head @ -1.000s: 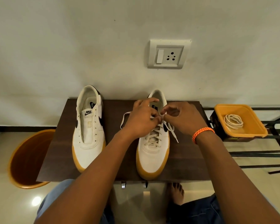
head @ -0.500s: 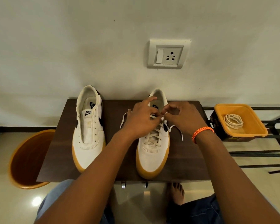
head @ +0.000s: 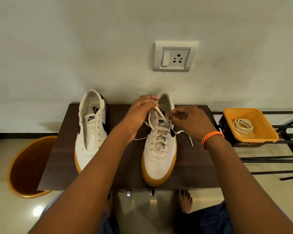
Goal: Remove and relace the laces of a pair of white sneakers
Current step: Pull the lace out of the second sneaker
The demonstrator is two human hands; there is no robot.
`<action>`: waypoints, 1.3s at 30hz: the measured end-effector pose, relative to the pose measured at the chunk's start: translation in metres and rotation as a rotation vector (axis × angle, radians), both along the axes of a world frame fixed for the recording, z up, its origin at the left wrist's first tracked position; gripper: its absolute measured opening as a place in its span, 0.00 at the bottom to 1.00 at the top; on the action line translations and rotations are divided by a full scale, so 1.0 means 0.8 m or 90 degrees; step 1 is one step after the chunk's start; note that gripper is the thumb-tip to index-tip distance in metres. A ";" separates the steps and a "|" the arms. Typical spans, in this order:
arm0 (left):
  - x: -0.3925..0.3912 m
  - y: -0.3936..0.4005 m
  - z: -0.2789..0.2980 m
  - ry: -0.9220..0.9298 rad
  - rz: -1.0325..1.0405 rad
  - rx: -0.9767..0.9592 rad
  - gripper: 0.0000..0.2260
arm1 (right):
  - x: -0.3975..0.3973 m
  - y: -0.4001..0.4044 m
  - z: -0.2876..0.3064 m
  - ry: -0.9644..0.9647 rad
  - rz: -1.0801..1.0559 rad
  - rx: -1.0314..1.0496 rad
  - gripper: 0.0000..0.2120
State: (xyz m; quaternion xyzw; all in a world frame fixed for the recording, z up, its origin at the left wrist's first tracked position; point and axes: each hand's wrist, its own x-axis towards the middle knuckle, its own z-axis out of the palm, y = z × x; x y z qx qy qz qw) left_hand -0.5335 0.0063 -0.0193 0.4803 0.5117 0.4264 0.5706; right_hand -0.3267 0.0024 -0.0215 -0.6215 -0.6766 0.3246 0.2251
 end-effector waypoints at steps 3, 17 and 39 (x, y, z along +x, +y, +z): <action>-0.003 -0.003 0.004 -0.028 -0.025 -0.018 0.11 | -0.001 0.000 -0.002 0.003 -0.012 0.000 0.04; 0.023 -0.011 -0.043 0.481 -0.125 0.191 0.09 | -0.006 -0.001 -0.001 0.003 -0.021 0.014 0.03; 0.018 -0.008 -0.034 0.483 -0.152 0.164 0.09 | -0.008 -0.002 0.004 -0.025 -0.007 0.017 0.04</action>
